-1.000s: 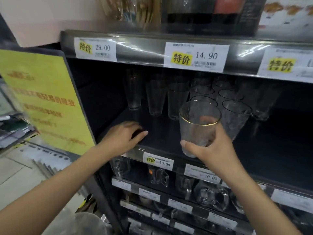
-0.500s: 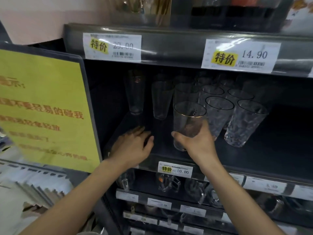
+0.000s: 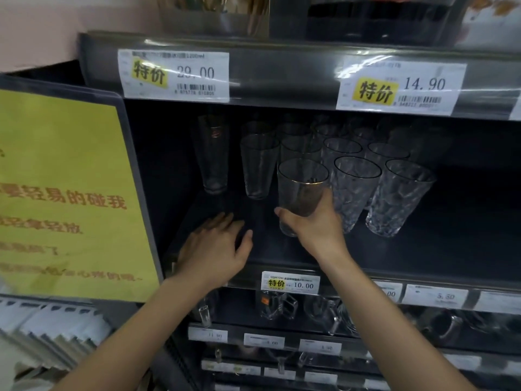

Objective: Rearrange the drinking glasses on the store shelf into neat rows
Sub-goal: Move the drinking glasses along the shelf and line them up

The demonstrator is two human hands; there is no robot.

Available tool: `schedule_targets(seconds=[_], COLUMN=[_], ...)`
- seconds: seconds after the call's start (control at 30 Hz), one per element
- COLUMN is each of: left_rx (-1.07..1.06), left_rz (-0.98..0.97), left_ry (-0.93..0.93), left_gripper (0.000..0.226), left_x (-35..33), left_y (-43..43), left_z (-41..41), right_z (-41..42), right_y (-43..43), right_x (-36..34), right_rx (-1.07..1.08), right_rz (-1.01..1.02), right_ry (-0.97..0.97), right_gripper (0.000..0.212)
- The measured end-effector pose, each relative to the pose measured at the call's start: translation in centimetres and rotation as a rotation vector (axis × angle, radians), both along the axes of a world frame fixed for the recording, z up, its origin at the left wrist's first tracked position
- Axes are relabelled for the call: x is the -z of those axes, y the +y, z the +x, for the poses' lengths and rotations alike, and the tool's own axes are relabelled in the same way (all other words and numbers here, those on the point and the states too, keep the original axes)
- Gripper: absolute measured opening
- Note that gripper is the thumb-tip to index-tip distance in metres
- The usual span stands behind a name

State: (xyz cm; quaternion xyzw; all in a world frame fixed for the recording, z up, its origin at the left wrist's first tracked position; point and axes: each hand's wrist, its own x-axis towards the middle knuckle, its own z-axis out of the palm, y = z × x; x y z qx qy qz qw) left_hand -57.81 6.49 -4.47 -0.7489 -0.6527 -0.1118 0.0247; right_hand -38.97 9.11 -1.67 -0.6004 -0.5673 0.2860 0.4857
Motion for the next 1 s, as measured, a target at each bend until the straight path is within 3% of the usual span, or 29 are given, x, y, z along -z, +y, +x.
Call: schedule_targets(seconds=[1.0], left_rx=[-0.003], left_rz=[0.009], left_ry=[-0.011], left_gripper=[0.09], left_x=[0.0], left_y=[-0.1], left_z=[0.1], right_z=[-1.3], right_y=[1.3], right_x=[0.4], right_rx=[0.103], right_rz=[0.051], right_ry=[-0.038], right_gripper=[0.069])
